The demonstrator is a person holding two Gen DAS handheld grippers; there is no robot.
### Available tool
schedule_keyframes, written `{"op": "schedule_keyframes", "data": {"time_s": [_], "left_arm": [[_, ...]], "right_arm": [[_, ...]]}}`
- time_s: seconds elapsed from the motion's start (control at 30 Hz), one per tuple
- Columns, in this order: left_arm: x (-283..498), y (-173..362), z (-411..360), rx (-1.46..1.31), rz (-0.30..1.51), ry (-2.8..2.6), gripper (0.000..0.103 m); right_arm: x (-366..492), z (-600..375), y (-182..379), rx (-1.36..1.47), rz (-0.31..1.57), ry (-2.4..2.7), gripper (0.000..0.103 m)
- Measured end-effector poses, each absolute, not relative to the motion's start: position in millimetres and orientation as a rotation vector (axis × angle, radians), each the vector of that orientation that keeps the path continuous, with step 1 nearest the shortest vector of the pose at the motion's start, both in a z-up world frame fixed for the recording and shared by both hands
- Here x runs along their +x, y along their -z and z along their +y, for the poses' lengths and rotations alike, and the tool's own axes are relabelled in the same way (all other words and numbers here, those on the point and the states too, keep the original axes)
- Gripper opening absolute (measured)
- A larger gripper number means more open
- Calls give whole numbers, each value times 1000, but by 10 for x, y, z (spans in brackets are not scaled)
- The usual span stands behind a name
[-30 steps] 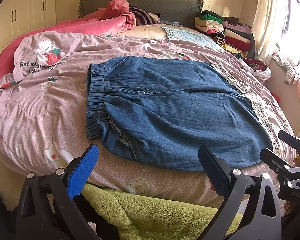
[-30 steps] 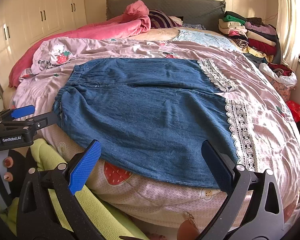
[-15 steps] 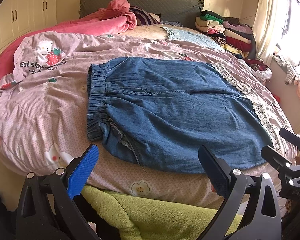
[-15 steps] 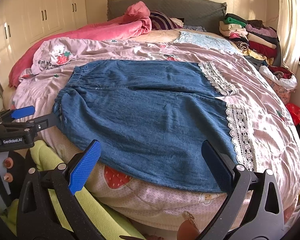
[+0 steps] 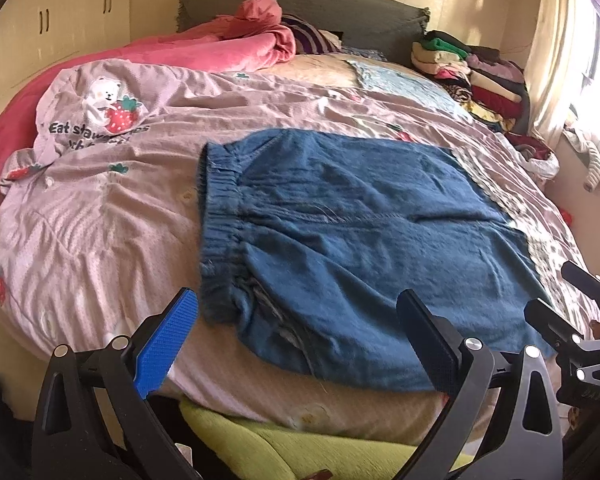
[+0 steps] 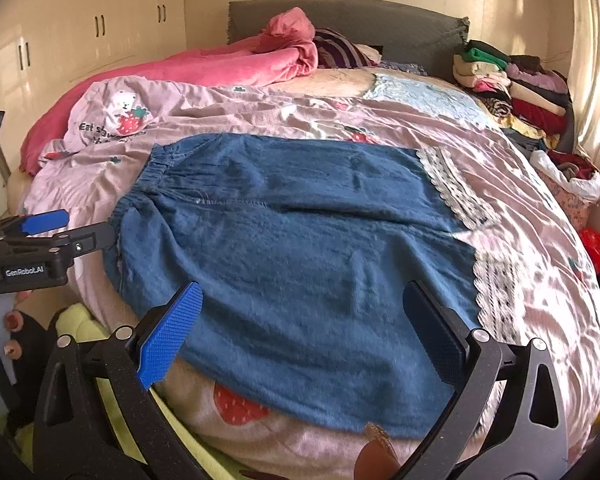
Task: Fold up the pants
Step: 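Lower the left gripper onto the pants waistband and close it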
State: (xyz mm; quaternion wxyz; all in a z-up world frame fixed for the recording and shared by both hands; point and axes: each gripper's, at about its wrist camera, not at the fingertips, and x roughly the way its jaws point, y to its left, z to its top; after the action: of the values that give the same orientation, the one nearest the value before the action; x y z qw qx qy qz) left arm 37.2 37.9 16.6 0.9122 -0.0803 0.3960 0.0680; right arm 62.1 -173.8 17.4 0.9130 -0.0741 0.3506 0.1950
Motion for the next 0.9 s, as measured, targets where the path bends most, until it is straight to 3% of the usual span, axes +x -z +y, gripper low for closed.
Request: {"op": "schedule_keyframes", "data": {"time_s": [0.57,0.9], "left_arm": [[1042,-154,1095,-238,824,-205,99],[1579,-63,1521,-220,871,-254,99]], "right_arm": [[1540,-1268,-370,-195,678,-506,95],[2261,-1024,-269,-213,751,-529,95]]}}
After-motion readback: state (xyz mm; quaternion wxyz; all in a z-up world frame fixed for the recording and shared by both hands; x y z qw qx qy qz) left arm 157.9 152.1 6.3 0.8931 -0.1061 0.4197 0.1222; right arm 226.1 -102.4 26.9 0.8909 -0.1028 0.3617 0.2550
